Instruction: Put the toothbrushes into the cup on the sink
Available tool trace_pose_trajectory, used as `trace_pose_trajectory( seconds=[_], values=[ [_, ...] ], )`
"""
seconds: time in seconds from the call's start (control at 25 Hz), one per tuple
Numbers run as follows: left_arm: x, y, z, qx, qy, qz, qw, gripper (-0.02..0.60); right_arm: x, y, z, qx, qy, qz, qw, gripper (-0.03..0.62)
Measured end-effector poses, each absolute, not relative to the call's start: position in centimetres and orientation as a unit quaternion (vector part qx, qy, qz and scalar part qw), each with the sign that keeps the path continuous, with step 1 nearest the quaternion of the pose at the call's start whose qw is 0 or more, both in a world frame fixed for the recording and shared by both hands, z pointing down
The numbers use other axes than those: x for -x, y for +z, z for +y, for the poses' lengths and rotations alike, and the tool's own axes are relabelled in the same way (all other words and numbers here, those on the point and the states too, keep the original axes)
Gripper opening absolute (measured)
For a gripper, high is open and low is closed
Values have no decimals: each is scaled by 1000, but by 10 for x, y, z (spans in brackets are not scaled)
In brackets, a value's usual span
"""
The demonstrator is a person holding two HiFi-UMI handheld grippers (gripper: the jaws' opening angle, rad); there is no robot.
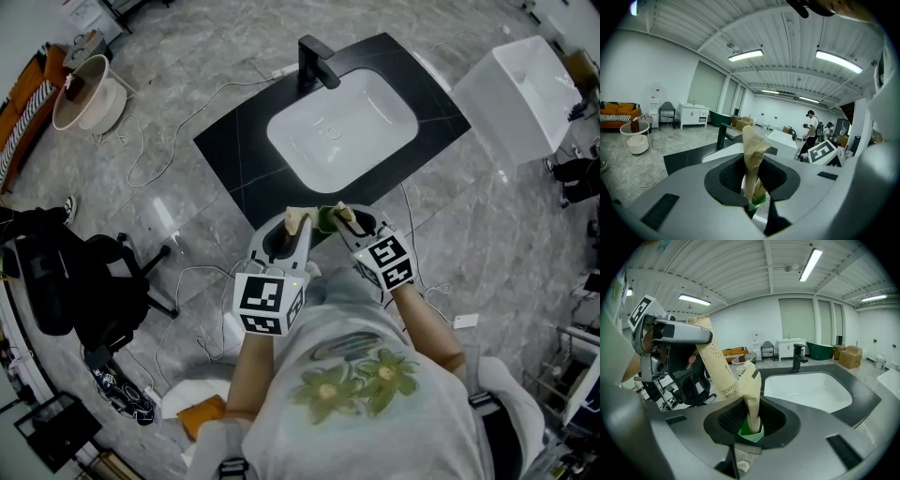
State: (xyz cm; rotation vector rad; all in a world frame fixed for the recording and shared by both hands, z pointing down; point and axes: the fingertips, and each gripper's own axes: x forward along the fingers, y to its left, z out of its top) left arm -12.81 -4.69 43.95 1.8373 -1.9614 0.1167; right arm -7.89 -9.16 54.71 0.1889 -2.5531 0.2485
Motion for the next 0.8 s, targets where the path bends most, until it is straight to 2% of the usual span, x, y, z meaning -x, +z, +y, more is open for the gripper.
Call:
trace_pose_trajectory(
  seconds=[0.16,0.32,0.56,0.8],
  values=[
    [129,438,-45,-666,40,-711,224,87,79,546,-92,-73,100,-953,275,61],
    [128,438,-44,-667,36,-710,224,87,79,544,-91,-76,103,-955,269,127],
    [125,434,-42,-669,34,-709,221,87,79,536,-92,-85,96,-957,262,184],
    [123,428,-38,-670,32,-709,218,87,79,518,-98,-107,80,-961,243,201]
  ],
)
